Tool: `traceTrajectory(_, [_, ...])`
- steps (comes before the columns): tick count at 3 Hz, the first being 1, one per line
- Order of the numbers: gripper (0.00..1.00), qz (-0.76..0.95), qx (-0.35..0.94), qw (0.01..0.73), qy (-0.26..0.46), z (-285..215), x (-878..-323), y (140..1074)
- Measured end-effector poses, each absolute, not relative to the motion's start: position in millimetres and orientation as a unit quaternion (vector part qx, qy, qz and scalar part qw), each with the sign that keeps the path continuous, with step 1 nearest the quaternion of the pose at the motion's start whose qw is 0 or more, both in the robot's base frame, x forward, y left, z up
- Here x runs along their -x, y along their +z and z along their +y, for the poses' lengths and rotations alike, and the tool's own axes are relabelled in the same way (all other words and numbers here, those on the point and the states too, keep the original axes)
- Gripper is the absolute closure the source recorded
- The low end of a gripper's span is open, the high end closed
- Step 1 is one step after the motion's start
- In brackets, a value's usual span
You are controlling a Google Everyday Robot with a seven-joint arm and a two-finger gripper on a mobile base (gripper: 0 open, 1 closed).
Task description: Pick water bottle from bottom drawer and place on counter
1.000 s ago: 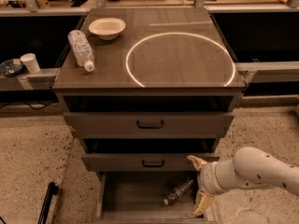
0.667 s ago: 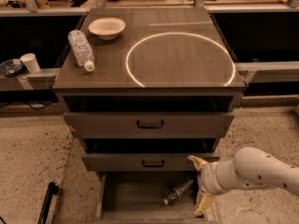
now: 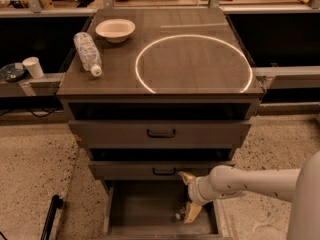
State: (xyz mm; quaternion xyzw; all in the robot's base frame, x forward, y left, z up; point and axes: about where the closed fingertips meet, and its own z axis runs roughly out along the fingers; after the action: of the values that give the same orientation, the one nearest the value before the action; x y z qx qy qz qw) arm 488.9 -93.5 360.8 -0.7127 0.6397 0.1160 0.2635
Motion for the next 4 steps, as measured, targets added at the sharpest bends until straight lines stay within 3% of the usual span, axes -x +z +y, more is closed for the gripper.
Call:
traceTrajectory(1, [0.0, 0.64, 0.713, 0.263, 0.116, -93.5, -488.9, 360.8])
traceTrajectory(2, [0.17, 0.644, 0.712, 0.261, 0.101, -109.1, -485.3, 340.8])
traceTrajectory(4, [0.12, 0.633, 0.718, 0.271, 0.099, -158.1, -462.3, 254.2])
